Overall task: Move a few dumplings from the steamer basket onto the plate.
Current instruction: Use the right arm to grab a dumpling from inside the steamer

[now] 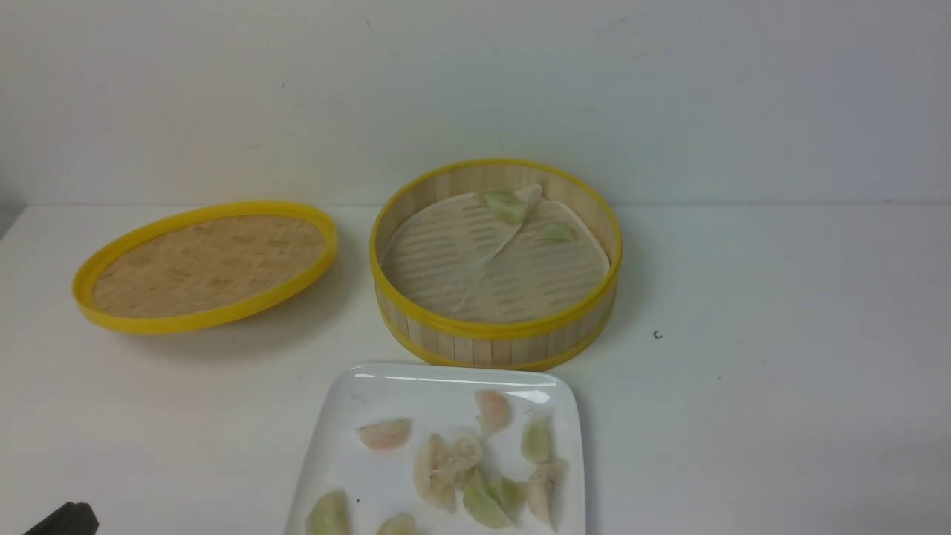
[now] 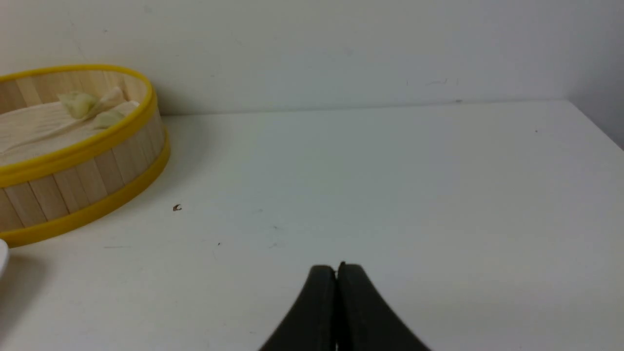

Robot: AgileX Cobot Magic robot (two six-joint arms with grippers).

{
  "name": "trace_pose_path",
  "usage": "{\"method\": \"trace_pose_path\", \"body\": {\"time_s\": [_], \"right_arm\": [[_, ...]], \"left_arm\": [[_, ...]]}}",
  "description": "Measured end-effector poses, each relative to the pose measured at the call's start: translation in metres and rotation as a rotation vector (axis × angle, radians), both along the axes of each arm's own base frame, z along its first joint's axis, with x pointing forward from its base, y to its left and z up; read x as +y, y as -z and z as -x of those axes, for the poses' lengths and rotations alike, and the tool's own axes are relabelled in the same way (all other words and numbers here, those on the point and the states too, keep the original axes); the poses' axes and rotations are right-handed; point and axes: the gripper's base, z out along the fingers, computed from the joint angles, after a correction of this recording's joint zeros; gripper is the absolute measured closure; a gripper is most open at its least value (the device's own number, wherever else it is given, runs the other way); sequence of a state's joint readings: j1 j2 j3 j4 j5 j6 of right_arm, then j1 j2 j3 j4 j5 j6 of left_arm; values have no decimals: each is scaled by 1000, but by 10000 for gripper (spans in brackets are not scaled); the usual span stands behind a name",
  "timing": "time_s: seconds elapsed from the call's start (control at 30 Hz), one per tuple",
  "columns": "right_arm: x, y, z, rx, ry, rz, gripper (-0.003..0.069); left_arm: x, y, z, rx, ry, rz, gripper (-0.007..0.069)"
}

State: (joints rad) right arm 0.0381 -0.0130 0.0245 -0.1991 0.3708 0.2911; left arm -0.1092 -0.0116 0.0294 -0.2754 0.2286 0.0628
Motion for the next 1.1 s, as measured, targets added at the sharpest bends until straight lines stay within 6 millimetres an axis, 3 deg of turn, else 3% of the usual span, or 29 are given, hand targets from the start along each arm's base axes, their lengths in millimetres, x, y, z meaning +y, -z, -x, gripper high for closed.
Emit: {"method": "trace_pose_path", "body": {"time_s": [0.27, 0.43, 0.53, 0.6, 0.67, 0.8, 0.83, 0.9, 0.97, 1.0, 1.03, 1.1], "right_arm": [[1, -2, 0, -21, -3, -32, 673], [5, -20, -2, -232, -32, -348, 673], [5, -31, -1, -343, -48, -482, 673], [5, -33, 0, -361, -51, -487, 673], [5, -35, 0, -387, -57, -485, 673], [5, -41, 1, -450, -70, -539, 673], [5, -42, 2, -449, -72, -550, 673], [6, -58, 4, -423, -87, -584, 673], [8, -92, 8, -360, -116, -557, 673], [8, -95, 8, -351, -118, -553, 673], [10, -122, 6, -258, -133, -515, 673], [12, -141, 2, -156, -145, -468, 673]], "left_arm": [[4, -16, -2, -162, -51, 99, 631], [10, -31, -1, -305, -107, 280, 631], [16, -52, 4, -443, -132, 454, 631], [16, -62, 6, -462, -122, 473, 631], [12, -101, 13, -468, -71, 439, 631], [0, -161, -2, -231, -7, 300, 631], [0, -159, -2, -213, -5, 291, 631], [-8, -177, -26, 37, 27, 210, 631], [-15, -182, -53, 265, 67, 119, 631], [-16, -182, -56, 286, 70, 117, 631], [-19, -180, -72, 398, 98, 63, 631], [-22, -172, -86, 478, 128, 15, 631]]}}
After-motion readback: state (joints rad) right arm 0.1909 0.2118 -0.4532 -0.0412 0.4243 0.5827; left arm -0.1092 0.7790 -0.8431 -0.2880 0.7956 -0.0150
